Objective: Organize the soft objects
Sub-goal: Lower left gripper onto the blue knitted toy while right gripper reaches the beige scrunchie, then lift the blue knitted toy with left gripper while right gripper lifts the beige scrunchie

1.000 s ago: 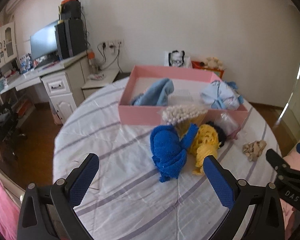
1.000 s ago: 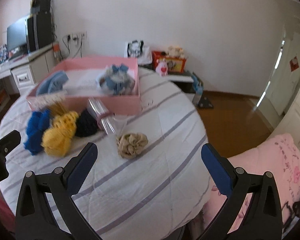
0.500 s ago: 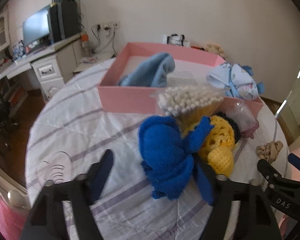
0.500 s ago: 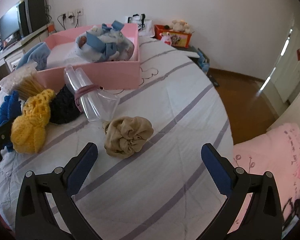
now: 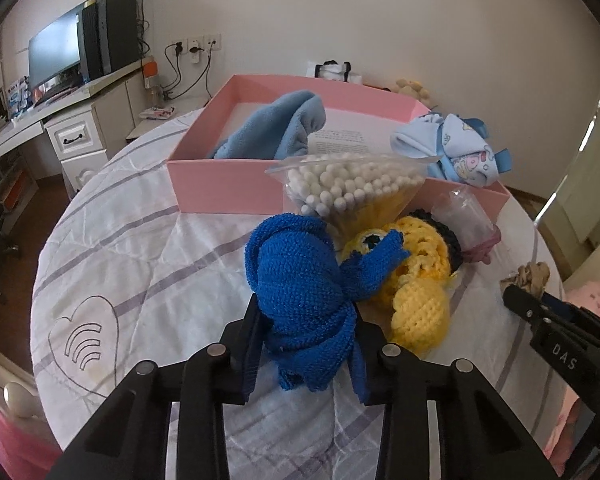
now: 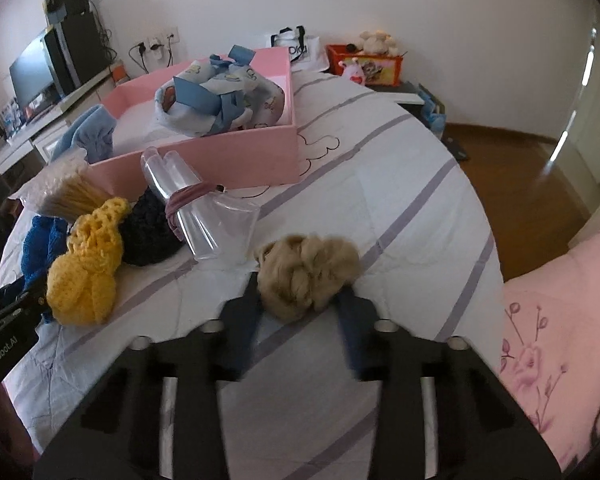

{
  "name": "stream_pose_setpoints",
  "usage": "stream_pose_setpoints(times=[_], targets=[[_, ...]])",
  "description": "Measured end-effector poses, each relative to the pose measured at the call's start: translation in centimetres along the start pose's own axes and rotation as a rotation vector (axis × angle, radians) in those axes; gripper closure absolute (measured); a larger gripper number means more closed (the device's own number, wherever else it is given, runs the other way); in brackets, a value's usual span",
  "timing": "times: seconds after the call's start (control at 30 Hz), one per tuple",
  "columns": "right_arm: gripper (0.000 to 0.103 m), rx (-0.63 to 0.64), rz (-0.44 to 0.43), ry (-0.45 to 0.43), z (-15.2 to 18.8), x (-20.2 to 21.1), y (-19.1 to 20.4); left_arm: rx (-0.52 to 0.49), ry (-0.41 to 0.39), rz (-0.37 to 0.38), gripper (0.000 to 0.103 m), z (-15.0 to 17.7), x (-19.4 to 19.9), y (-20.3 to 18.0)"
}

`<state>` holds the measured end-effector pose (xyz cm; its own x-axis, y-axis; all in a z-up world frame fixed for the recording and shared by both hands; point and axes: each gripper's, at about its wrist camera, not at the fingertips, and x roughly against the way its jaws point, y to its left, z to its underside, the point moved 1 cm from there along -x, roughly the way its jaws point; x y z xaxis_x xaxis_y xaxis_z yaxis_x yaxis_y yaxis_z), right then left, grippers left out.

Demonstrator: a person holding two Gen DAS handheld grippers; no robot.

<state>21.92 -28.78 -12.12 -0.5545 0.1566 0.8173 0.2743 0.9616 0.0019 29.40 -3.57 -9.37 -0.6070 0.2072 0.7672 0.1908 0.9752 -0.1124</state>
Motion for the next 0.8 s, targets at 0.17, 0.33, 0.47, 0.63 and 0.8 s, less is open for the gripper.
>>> stream_pose_setpoints(times=[0.17,0.33,0.47,0.63,0.8], targets=[[0.082,0.000,-0.021,-0.007,0.0,0.3,0.0,0.005,-0.010,-0.014,0.070,0.1,0.7,0.0],[0.082,0.001,-0.029,-0.021,0.0,1.0,0.0,-0.010,-0.025,-0.035,0.070,0.3,1.6,-0.1],[0.082,0.002,-0.032,-0.035,0.1,1.9,0.1,-0.019,-0.048,-0.038,0.070,0.6,2.8,-0.2],[0.082,0.009,-0.037,-0.065,0.1,3.2,0.5,-0.041,-0.085,-0.045,0.070,1.0,4.5,-0.6],[0.082,0.028,-0.050,-0.106,-0.1,5.0,1.2,-0.044,-0.118,-0.042,0.070,1.2,6.4,-0.8]])
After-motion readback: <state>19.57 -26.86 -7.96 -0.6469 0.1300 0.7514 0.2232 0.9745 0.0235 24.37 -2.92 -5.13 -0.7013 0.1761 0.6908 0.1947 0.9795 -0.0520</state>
